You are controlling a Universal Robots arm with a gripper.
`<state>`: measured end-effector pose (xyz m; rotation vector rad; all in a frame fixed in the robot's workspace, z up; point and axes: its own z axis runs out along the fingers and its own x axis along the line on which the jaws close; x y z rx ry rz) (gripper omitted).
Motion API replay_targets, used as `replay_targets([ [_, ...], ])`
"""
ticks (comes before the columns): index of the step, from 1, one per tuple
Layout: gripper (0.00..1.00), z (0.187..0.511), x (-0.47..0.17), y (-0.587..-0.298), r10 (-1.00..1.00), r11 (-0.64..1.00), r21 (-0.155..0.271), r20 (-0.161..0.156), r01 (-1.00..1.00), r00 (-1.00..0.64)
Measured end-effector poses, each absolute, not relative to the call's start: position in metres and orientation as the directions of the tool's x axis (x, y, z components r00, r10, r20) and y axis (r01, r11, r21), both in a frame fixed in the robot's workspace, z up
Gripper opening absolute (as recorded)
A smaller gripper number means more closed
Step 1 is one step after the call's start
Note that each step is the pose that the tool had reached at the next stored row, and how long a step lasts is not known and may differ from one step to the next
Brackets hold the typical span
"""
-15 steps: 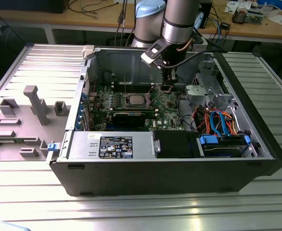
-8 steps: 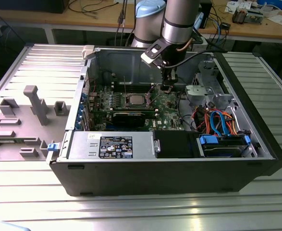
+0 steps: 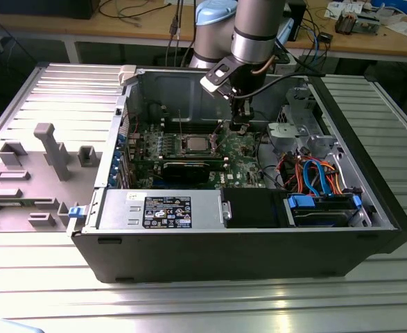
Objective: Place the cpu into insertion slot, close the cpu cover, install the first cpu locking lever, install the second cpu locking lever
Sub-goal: 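Close the cpu cover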
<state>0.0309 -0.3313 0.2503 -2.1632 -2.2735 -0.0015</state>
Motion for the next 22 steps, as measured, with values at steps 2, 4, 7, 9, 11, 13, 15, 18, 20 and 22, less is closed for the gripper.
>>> replay_targets([
  [2, 0.11, 0.2503, 0.0306, -0.3313, 0.999, 0.050, -0.002, 0.003, 0.999, -0.050],
  [4, 0.11, 0.2503, 0.0304, -0.3313, 0.999, 0.050, -0.002, 0.003, 0.999, -0.050],
  [7, 0.11, 0.2503, 0.0300, -0.3313, 0.999, 0.050, -0.002, 0.003, 0.999, -0.050],
  [9, 0.11, 0.2503, 0.0285, -0.3313, 0.999, 0.050, -0.002, 0.003, 0.999, -0.050],
  [11, 0.11, 0.2502, 0.0272, -0.3313, 0.999, 0.050, -0.002, 0.003, 0.999, -0.050],
  [13, 0.11, 0.2502, 0.0269, -0.3313, 0.999, 0.050, -0.002, 0.003, 0.999, -0.050],
  [15, 0.11, 0.2501, 0.0260, -0.3313, 0.999, 0.050, -0.002, 0.003, 0.999, -0.050],
  [18, 0.11, 0.2500, 0.0251, -0.3313, 0.999, 0.050, -0.002, 0.003, 0.999, -0.050],
  [20, 0.11, 0.2500, 0.0248, -0.3313, 0.999, 0.050, -0.002, 0.003, 0.999, -0.050],
  [22, 0.11, 0.2500, 0.0245, -0.3313, 0.999, 0.050, -0.002, 0.003, 0.999, -0.050],
])
